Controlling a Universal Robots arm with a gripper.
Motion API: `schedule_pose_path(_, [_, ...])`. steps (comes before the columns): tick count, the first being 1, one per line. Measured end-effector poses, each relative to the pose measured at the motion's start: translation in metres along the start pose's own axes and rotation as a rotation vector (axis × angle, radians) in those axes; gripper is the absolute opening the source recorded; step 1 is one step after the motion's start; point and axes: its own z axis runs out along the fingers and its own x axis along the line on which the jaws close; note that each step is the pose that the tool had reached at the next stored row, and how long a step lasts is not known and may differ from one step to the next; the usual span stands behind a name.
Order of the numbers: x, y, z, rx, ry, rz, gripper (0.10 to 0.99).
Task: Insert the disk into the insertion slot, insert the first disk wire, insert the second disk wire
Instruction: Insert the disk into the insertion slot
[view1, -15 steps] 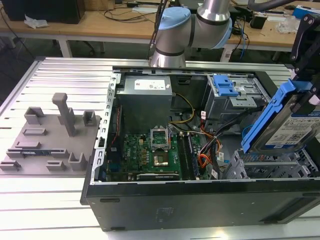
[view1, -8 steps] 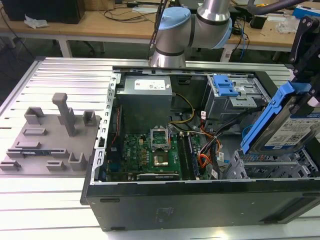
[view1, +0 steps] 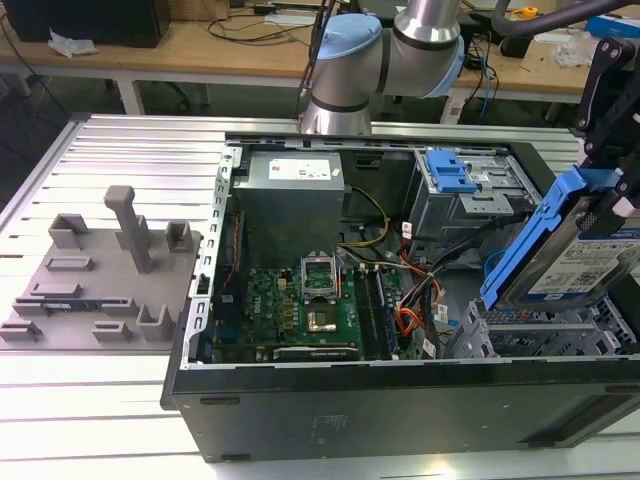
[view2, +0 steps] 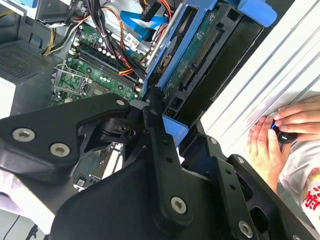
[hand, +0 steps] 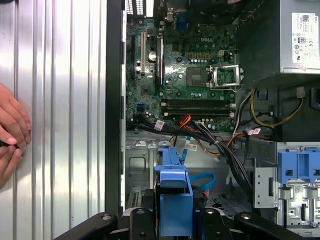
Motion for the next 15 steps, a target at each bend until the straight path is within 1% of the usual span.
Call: schedule_pose_path(15, [0.0014, -0.0012, 0.0057, 0.0, -0.0002, 0.003, 0.365])
